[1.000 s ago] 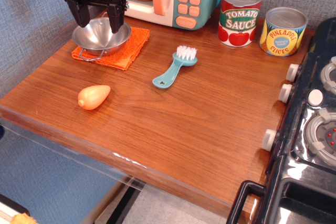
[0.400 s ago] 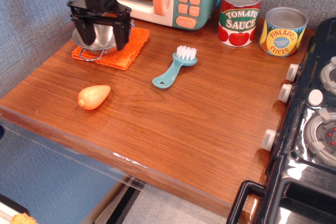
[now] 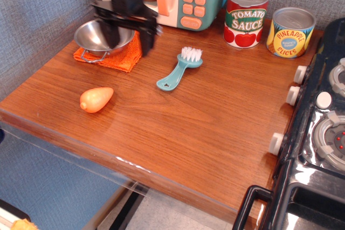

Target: Move the blue brush in front of the orange towel

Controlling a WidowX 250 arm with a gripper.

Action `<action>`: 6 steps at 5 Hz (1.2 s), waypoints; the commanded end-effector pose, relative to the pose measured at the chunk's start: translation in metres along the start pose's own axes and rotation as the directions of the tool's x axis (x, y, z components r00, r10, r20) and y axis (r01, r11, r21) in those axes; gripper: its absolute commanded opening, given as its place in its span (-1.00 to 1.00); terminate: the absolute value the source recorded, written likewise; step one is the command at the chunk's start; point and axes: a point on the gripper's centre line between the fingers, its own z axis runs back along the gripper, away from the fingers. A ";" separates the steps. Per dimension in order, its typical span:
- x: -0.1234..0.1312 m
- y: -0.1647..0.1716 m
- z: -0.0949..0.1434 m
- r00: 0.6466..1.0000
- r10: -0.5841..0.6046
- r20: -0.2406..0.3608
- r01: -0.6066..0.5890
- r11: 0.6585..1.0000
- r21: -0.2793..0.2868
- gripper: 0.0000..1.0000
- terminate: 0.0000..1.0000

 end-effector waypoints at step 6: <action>0.035 -0.046 -0.044 0.995 -0.097 -0.030 0.098 0.994 0.040 -1.00 -1.00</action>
